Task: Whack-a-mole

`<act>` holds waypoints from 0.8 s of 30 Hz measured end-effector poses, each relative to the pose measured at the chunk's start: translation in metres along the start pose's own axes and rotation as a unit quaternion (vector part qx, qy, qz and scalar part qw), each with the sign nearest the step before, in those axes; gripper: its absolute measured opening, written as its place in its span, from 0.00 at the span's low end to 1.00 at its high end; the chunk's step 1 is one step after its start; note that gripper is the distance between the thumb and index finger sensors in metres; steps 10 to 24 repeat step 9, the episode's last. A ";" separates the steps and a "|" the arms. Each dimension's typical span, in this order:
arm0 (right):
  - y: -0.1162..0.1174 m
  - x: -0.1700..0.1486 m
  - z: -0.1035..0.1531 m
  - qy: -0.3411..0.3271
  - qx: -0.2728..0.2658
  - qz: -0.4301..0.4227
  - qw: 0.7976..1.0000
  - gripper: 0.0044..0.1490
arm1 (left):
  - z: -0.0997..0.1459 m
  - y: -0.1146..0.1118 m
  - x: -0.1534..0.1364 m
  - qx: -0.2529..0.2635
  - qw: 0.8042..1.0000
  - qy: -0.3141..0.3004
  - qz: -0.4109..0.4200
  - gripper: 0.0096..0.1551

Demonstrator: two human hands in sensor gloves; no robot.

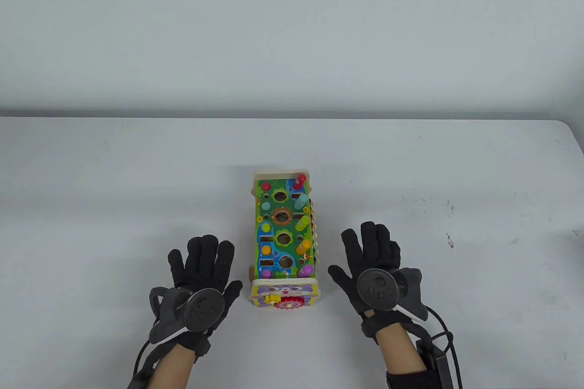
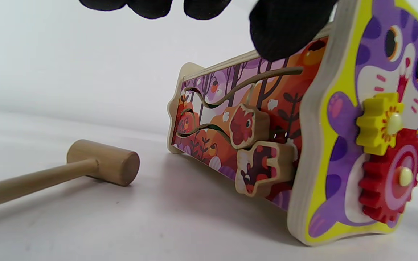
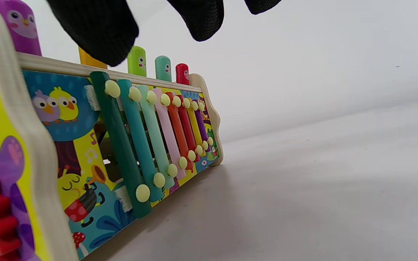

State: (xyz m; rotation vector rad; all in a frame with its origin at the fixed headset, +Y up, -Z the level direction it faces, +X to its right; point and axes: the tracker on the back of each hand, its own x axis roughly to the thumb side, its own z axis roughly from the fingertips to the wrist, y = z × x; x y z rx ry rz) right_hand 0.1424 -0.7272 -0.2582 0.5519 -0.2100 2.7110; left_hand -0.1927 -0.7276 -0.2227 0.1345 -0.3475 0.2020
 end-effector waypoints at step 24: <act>0.000 0.000 0.000 0.006 0.003 -0.004 1.000 0.47 | 0.000 -0.001 0.000 -0.005 1.000 0.002 0.010 0.48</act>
